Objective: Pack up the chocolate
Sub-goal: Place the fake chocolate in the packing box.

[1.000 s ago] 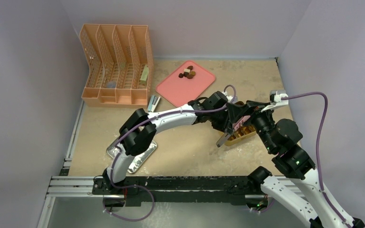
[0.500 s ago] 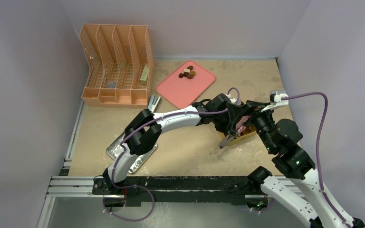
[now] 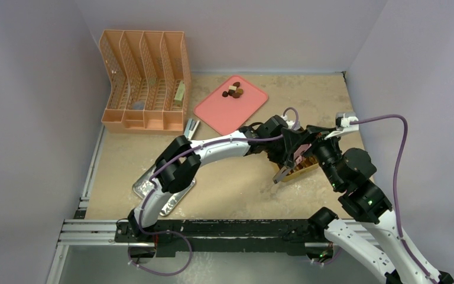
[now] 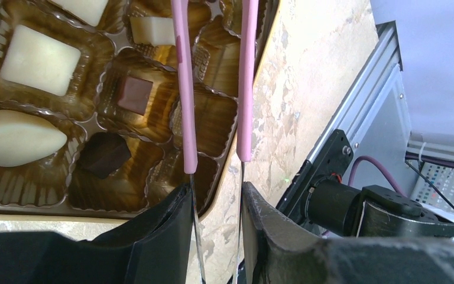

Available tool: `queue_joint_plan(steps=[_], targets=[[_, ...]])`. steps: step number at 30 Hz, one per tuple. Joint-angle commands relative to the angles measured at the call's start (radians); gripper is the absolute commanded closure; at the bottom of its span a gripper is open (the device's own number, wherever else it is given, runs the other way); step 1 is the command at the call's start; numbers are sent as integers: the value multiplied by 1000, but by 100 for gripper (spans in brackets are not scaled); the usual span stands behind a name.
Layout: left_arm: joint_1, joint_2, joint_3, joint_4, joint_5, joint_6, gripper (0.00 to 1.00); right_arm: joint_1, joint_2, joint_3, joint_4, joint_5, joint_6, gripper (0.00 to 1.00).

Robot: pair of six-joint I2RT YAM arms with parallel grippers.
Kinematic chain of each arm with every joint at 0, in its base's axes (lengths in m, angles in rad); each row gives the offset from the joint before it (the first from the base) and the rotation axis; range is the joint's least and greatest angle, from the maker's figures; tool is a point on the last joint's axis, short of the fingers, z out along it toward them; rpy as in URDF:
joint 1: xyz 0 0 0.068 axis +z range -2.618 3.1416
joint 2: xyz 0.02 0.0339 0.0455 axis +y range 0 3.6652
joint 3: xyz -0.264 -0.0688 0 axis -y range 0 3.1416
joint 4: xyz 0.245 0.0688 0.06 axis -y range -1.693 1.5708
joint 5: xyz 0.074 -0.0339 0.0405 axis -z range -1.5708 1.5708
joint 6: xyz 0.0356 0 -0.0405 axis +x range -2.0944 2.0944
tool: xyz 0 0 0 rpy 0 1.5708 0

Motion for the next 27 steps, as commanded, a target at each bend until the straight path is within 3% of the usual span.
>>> queue_joint_plan(steps=[1,27], targets=[[-3,-83,23,28,-49,6,69,-2,-1,37,41,8,-14,1],[70,-340,-234,-18,-384,11,71,-2,6,20,28,-9,23,1]])
